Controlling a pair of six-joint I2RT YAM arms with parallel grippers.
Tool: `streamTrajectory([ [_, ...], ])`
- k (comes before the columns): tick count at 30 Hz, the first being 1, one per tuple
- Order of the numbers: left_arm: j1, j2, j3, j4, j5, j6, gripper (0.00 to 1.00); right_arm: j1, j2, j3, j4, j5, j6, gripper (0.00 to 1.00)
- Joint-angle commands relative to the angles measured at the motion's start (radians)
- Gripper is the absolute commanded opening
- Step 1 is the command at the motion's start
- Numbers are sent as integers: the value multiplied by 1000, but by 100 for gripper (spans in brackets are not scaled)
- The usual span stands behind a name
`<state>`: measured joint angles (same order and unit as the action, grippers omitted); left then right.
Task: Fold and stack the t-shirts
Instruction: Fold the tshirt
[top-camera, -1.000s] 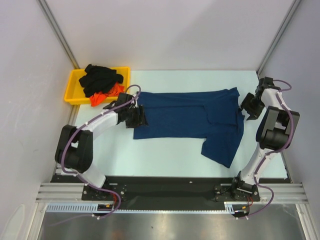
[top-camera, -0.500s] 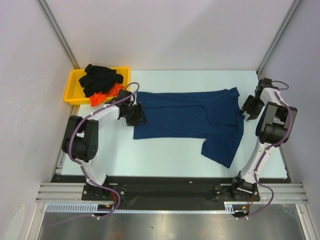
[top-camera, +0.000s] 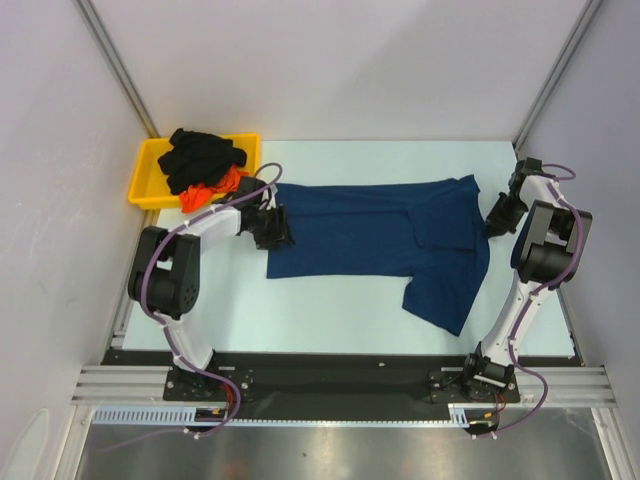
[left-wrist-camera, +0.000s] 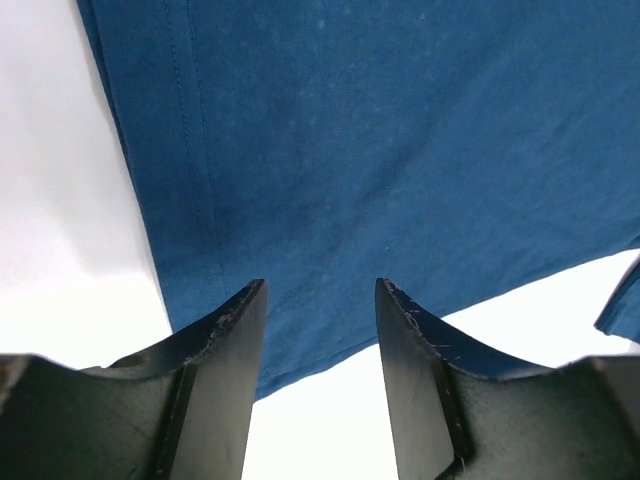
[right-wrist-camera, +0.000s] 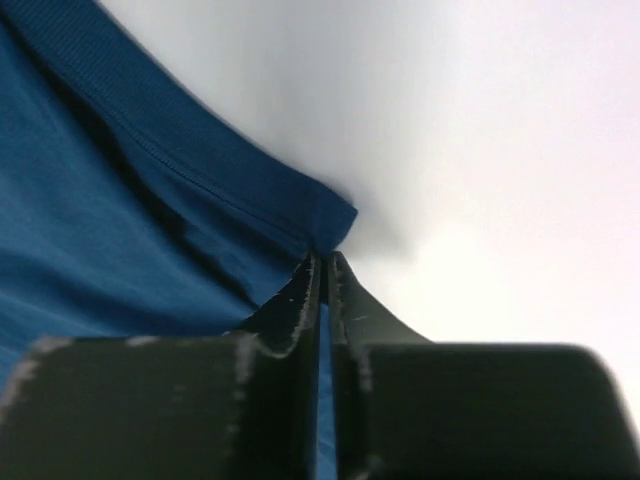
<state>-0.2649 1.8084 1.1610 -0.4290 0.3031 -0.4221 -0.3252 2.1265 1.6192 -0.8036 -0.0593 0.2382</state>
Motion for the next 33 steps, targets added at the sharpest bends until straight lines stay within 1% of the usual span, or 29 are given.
streamTrajectory([
  [1,6,-26,39,-16,16,42,53,-9,6,27,-9,99,22,0],
  [2,7,-37,31,-17,13,43,53,-11,1,24,-11,152,33,0],
  [3,9,-44,25,-16,11,43,52,-17,1,21,-14,167,41,0],
  [10,12,-98,-23,-7,5,32,52,-31,21,5,-34,208,82,0],
  [11,12,-101,-26,-8,1,32,52,-31,20,5,-34,210,81,10],
  [13,13,-115,-24,-17,-7,34,55,-32,7,7,-37,223,76,23],
  [14,13,-119,-27,-27,-12,32,57,-32,4,13,-48,242,70,41],
  [15,13,-129,-30,-33,-24,32,60,-34,-5,27,-60,262,72,50],
  [16,13,-153,-35,-43,-38,31,66,-35,-10,37,-98,282,70,60],
  [17,13,-170,-50,-59,-50,29,68,-38,-17,47,-120,324,69,72],
  [18,13,-191,-66,-60,-83,23,69,-40,-31,53,-135,347,66,77],
  [19,13,-251,-84,-57,-96,19,70,-40,-68,47,-155,364,65,80],
  [21,13,-311,-148,-39,-123,-1,71,-41,-118,25,-164,348,65,83],
  [22,15,-337,-168,-34,-134,-9,71,-38,-175,-5,-180,336,75,83],
  [24,18,-403,-216,-27,-140,-30,70,-26,-238,-62,-181,285,98,82],
  [25,19,-418,-233,-22,-140,-38,69,-18,-279,-94,-169,257,116,82],
  [26,27,-457,-266,-4,-137,-47,68,-11,-348,-163,-163,212,121,81],
  [28,39,-478,-302,18,-101,-82,66,-6,-416,-220,-160,194,136,81],
  [29,50,-484,-325,39,-90,-93,65,-14,-483,-275,-157,146,138,81],
  [30,55,-482,-334,45,-76,-105,63,-29,-514,-309,-145,104,138,81],
  [31,56,-477,-339,52,-70,-109,59,-38,-546,-336,-138,20,141,80],
  [32,58,-472,-346,53,-73,-113,58,-41,-606,-361,-132,-8,142,79],
  [33,61,-466,-353,56,-71,-133,58,-44,-628,-402,-131,-20,145,79],
])
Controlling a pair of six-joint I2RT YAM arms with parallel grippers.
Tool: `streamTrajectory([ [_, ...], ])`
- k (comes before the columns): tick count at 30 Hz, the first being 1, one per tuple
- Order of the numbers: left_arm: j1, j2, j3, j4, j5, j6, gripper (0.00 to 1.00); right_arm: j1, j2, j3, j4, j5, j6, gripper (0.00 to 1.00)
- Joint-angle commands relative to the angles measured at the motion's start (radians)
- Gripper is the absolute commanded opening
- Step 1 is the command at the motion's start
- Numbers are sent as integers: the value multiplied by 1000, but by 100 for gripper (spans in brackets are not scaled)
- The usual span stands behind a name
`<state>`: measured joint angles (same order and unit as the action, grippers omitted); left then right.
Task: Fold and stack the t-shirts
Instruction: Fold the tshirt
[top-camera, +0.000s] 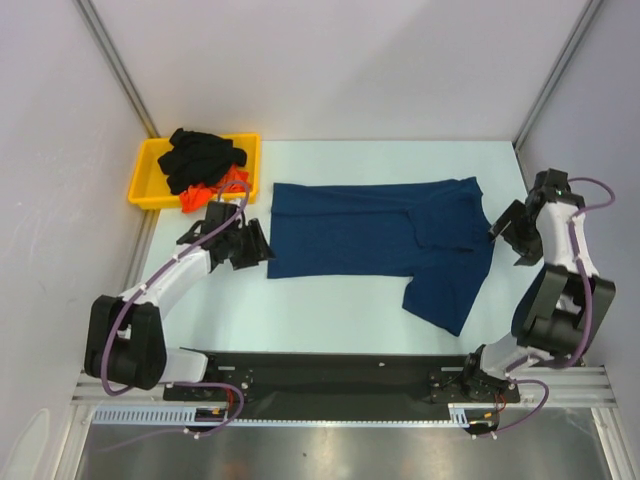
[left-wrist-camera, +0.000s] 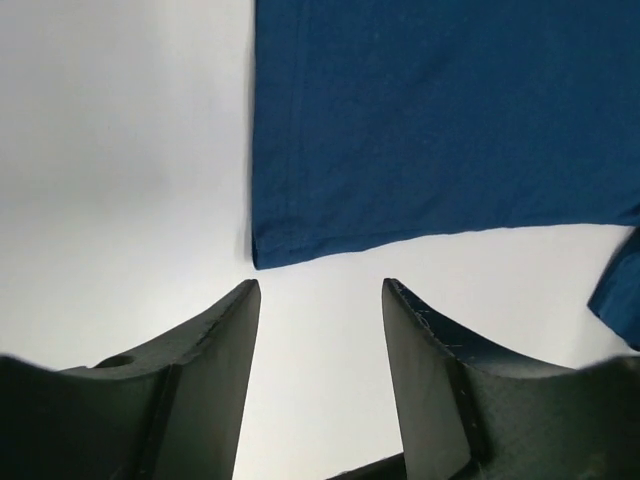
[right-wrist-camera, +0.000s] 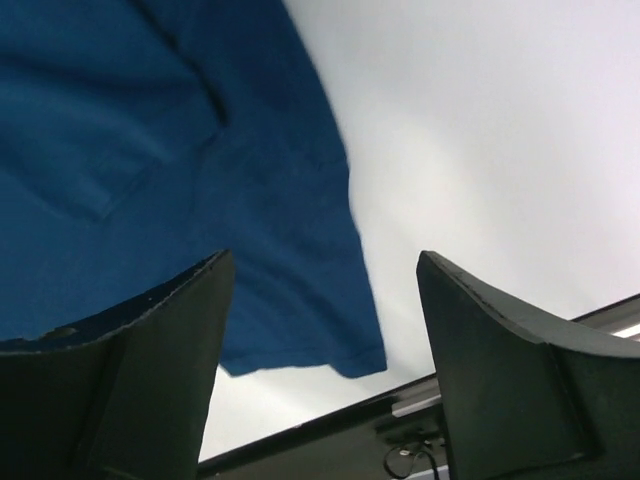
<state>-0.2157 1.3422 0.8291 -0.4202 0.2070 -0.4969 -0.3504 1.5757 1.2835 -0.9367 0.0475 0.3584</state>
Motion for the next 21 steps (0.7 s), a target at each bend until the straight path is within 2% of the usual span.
streamTrajectory([
  [1,19,-3,-50,70,29,-77,57,-19,-101,-84,10,-162,31,79],
  [3,39,-12,-80,95,54,-141,56,-13,-140,-133,29,-208,43,78],
  [6,41,-15,-114,103,19,-224,55,11,-143,-171,29,-279,45,77],
  [14,47,44,-177,120,-6,-449,52,114,-155,-199,32,-267,31,76],
  [18,49,90,-162,95,-50,-494,43,119,-149,-200,32,-262,20,76],
  [21,47,129,-136,78,-52,-520,42,117,-149,-194,29,-252,7,76],
])
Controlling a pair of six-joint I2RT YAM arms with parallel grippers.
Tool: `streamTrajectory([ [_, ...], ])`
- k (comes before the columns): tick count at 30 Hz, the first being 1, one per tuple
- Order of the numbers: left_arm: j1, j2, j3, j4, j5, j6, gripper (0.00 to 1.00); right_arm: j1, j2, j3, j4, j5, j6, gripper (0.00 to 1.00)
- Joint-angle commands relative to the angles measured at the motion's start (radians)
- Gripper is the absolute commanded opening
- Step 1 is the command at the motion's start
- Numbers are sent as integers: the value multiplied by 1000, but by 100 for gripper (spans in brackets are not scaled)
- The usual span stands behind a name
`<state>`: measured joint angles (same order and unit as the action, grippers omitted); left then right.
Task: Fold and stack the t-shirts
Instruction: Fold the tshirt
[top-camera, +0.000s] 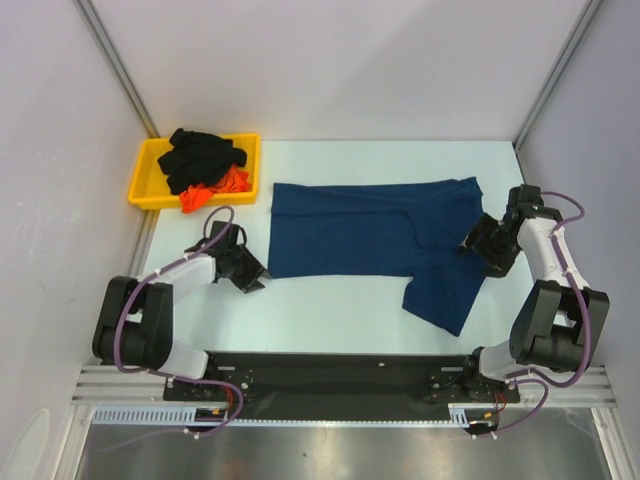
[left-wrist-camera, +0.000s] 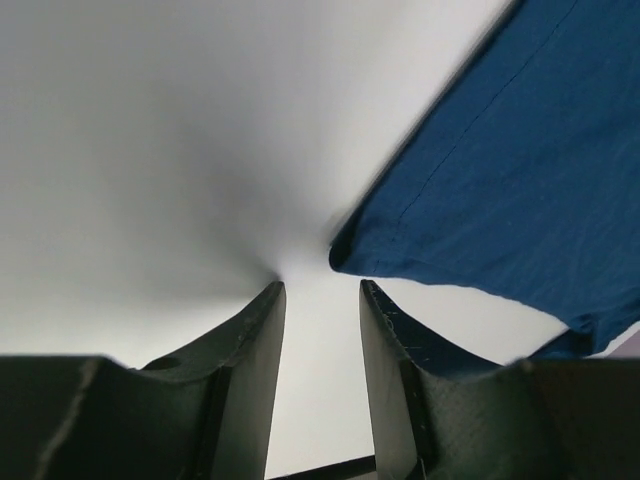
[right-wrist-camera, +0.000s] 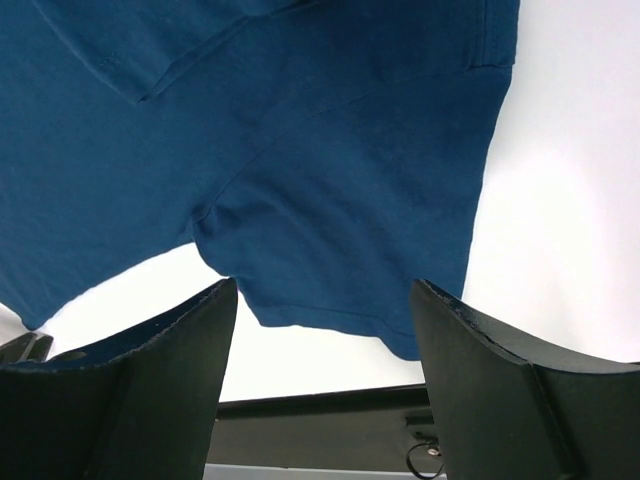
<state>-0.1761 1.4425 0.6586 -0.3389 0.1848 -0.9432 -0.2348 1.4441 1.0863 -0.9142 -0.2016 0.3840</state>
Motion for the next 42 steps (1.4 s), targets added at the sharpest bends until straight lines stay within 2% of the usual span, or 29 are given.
streamTrajectory([
  [1,7,35,44,-9,-37,-80,42,2,-19,3,8,1,-23,76],
  [12,9,91,41,6,-36,-137,41,-20,-17,-5,6,13,-31,76],
  [19,9,105,42,3,-62,-146,34,-21,-22,3,8,4,-30,75],
  [25,10,104,41,23,-70,-141,22,-29,-16,-15,-17,57,-27,76],
  [26,12,105,41,24,-70,-134,19,-38,-5,-19,-20,59,-24,76],
  [28,10,104,42,35,-65,-120,4,-89,10,-40,-25,45,-19,77],
  [29,12,102,42,35,-67,-112,0,-110,16,-49,-23,38,-11,77],
  [36,10,98,49,61,-56,-68,0,-172,27,-86,8,88,-2,66],
  [39,12,94,42,74,-42,-59,0,-176,58,-112,31,53,0,57],
  [42,12,101,53,69,-33,-43,1,-170,81,-147,50,34,13,54],
])
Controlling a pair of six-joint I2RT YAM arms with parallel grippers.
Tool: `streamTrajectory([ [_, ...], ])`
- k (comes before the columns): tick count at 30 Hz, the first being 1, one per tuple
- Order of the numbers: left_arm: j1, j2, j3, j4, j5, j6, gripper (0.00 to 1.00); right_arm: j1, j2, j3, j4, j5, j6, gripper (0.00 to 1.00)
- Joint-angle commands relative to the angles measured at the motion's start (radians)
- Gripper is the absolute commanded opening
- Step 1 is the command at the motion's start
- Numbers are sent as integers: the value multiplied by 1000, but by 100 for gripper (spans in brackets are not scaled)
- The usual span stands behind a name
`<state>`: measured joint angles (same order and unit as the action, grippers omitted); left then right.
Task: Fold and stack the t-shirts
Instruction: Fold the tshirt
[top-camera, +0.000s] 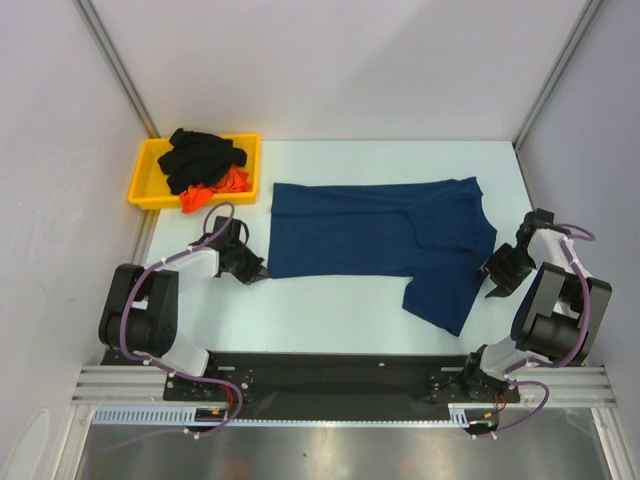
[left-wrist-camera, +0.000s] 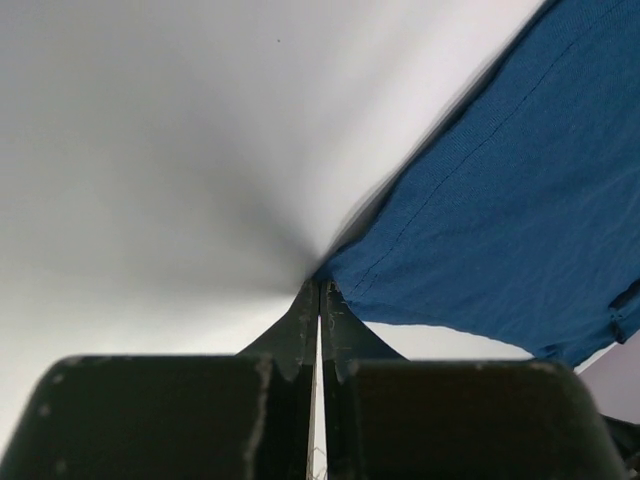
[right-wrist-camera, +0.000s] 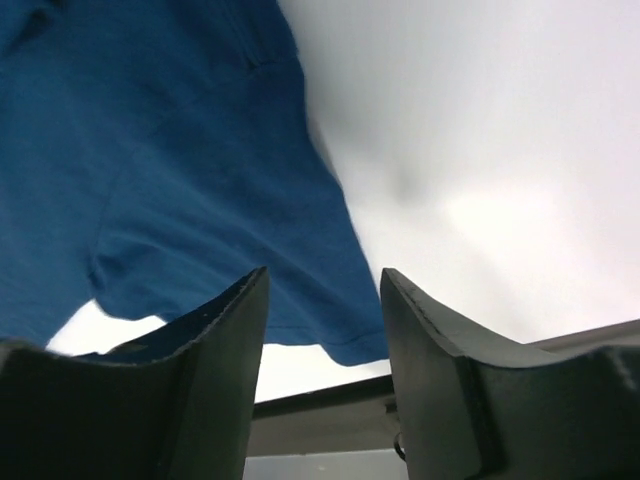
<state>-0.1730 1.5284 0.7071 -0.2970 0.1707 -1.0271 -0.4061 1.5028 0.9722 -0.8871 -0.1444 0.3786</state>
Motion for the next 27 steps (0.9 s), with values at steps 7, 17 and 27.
streamTrajectory([
  [7,9,9,-14,42,4,41,0,39,53,-89,82,-21,25,35],
  [17,7,7,-11,42,10,48,0,41,105,-87,106,34,25,39],
  [27,7,3,0,30,4,58,0,39,139,-104,134,54,42,18],
])
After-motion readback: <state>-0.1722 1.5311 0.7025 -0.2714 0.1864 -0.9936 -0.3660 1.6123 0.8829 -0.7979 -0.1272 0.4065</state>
